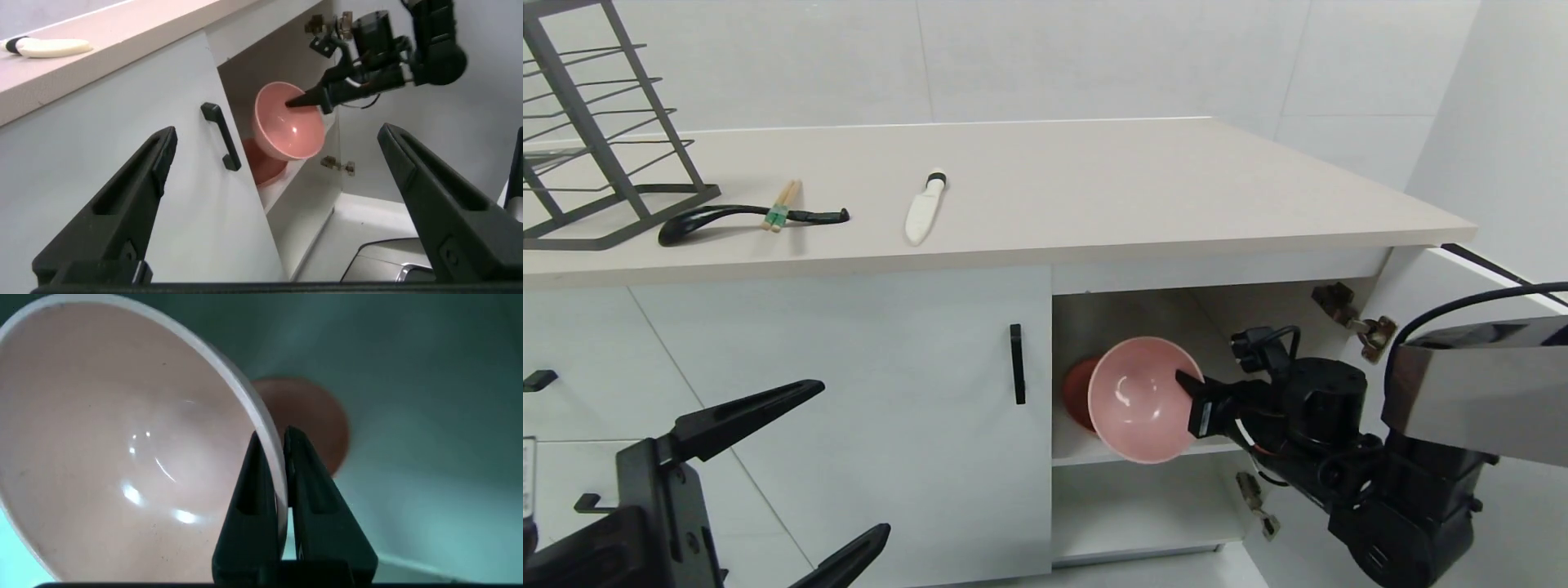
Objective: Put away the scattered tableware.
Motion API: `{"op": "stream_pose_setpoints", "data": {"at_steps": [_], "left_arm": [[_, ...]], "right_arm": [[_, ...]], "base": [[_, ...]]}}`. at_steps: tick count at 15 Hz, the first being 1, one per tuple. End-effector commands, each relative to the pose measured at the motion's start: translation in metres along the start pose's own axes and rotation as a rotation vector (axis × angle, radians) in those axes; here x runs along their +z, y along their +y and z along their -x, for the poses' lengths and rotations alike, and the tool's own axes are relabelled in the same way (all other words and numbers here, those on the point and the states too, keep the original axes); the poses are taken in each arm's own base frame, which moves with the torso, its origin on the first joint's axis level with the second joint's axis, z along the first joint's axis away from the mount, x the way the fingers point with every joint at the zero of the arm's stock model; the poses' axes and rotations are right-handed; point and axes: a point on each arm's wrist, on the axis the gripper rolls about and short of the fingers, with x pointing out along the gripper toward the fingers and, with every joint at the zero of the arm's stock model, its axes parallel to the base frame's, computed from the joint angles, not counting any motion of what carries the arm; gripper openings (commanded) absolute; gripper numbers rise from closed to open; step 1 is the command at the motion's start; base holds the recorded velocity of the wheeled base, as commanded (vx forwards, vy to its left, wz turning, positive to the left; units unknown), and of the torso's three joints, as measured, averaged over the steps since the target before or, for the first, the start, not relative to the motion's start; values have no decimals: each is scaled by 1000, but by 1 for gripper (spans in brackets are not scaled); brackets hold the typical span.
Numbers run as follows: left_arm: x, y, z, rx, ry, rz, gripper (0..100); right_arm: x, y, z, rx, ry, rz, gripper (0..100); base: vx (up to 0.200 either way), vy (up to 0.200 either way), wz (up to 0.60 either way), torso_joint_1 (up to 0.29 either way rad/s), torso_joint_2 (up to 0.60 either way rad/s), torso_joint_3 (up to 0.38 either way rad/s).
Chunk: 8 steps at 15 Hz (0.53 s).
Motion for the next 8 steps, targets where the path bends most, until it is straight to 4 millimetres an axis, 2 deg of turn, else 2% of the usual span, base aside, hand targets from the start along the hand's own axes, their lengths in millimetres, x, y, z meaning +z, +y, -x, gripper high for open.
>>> {"op": "stream_pose_setpoints", "data": {"at_steps": [1,5,8], "left_arm": [[1,1,-1,3,-2,4,100],[0,1,-2,6,11,12,100],[0,1,-2,6,11,13,100]], "right_arm": [[-10,-12,-28,-21,-21,-7,0],[-9,-23,-65,-22,-11,-16,0],[-21,-25,-68,-27,34,-17,0]], "base": [[0,0,0,0,0,0],[0,0,0,0,0,0],[0,0,0,0,0,0]]}}
